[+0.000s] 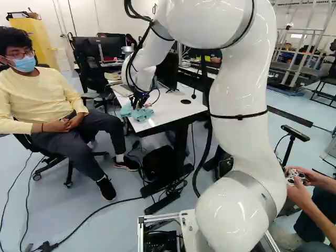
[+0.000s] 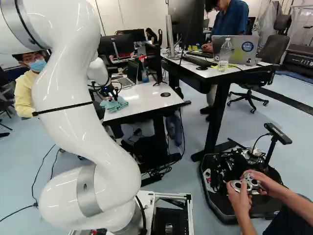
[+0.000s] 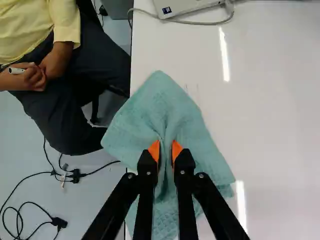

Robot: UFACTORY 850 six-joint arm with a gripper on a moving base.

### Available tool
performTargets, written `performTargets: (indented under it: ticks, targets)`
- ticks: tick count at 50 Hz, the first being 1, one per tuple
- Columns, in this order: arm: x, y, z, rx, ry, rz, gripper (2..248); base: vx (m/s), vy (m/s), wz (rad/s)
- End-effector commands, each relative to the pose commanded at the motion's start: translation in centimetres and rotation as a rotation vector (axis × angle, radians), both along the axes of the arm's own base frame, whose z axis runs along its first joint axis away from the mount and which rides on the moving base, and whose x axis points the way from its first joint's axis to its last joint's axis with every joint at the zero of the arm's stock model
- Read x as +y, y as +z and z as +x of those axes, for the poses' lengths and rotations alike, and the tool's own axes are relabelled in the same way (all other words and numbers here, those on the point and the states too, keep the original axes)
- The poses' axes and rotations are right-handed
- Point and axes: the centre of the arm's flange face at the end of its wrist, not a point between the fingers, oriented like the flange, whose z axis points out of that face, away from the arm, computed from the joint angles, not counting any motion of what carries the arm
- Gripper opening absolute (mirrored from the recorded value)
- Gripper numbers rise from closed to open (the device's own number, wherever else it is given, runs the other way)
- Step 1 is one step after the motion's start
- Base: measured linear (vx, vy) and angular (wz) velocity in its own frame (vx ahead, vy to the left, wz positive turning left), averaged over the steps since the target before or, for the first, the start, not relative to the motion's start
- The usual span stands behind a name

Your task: Clean the table with the green towel

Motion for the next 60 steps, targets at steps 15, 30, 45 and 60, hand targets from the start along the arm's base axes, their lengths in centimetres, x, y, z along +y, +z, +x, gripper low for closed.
performTargets:
  ticks: [15, 30, 45, 60]
  targets:
    - [-1.4, -0.1, 2.4, -0.011, -0.035, 0.005, 51, 0.0, 0.0, 0.0]
    - [-4.0, -0.1, 3.2, -0.01, -0.078, 0.004, 51, 0.0, 0.0, 0.0]
    - [-6.5, 0.0, 1.8, 0.004, -0.11, -0.001, 51, 0.0, 0.0, 0.0]
    - [-7.8, 0.2, -0.8, 0.021, -0.118, -0.008, 51, 0.0, 0.0, 0.0]
